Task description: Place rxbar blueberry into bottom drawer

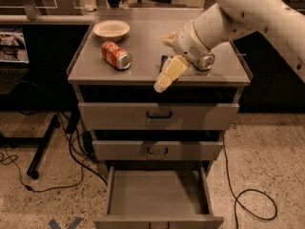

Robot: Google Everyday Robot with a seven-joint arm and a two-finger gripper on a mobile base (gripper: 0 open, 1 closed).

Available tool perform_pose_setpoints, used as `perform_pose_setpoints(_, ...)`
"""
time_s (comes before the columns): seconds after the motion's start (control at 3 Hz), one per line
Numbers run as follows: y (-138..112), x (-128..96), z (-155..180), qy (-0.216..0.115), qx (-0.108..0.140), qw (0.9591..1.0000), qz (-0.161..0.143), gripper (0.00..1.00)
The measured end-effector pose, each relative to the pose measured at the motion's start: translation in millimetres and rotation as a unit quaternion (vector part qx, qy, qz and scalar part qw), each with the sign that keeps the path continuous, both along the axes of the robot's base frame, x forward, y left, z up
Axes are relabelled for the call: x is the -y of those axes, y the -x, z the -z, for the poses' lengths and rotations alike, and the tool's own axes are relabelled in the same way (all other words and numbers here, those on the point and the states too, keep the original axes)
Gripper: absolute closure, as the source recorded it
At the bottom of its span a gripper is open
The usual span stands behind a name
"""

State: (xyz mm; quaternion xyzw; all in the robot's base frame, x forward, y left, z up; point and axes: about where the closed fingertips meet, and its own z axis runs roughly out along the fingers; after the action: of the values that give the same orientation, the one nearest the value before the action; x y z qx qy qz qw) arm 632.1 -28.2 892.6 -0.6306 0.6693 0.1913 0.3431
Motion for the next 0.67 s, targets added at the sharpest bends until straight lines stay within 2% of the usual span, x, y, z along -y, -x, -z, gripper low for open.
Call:
perform_pose_setpoints(0.33,-16.1,20.4,14.5,-0.003,-0.008,0.9997,0.021,0.00)
perform_pose_setpoints(0.67,-29.0,27.6,29.7,-0.009,-0.019,0.9993,0.030,0.00)
